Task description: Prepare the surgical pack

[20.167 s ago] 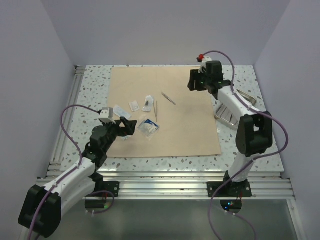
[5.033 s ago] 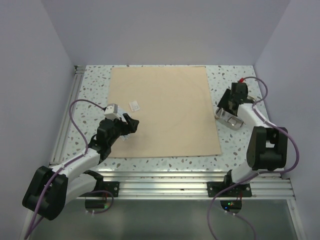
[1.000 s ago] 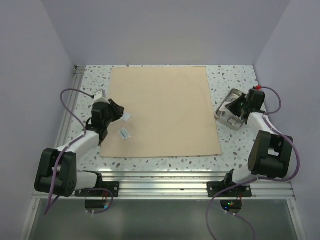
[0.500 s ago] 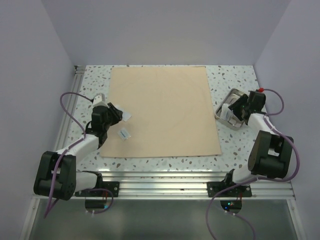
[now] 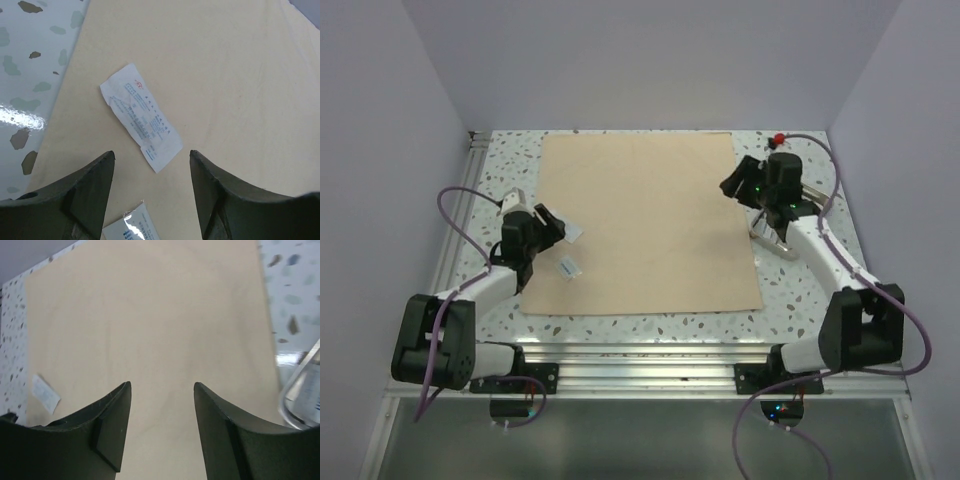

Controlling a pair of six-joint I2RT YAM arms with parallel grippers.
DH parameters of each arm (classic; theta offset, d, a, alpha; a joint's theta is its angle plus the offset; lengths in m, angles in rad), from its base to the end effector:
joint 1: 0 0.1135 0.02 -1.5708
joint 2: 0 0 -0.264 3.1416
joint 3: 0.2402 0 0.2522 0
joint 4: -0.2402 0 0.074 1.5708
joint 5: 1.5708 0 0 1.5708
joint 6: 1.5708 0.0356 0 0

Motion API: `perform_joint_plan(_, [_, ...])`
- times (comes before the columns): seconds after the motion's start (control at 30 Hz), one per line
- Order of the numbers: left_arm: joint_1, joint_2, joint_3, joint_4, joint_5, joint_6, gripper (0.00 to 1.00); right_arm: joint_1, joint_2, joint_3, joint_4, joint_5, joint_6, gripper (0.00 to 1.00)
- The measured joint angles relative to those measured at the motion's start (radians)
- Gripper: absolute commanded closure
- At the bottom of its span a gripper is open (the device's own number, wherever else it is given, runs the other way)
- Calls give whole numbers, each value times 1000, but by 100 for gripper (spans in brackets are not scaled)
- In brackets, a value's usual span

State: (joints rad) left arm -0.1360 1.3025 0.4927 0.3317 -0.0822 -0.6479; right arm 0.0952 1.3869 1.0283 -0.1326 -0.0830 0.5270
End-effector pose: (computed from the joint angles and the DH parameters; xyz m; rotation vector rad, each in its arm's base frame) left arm 0.2576 -0.0323 0.1817 -0.5743 1.9902 -0.4023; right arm 0.3170 0.0332 0.2916 0.3975 2.0554 0.4666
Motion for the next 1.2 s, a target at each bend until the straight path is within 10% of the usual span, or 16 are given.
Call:
perform_joint_plan(0.5, [127,208,0,81,176,-91,52,496,684,595,-3,-226,-74,40])
perform_joint_plan(1.2, [128,380,78,192,233,-119,87,572,1213,1048,164,-461,225,37])
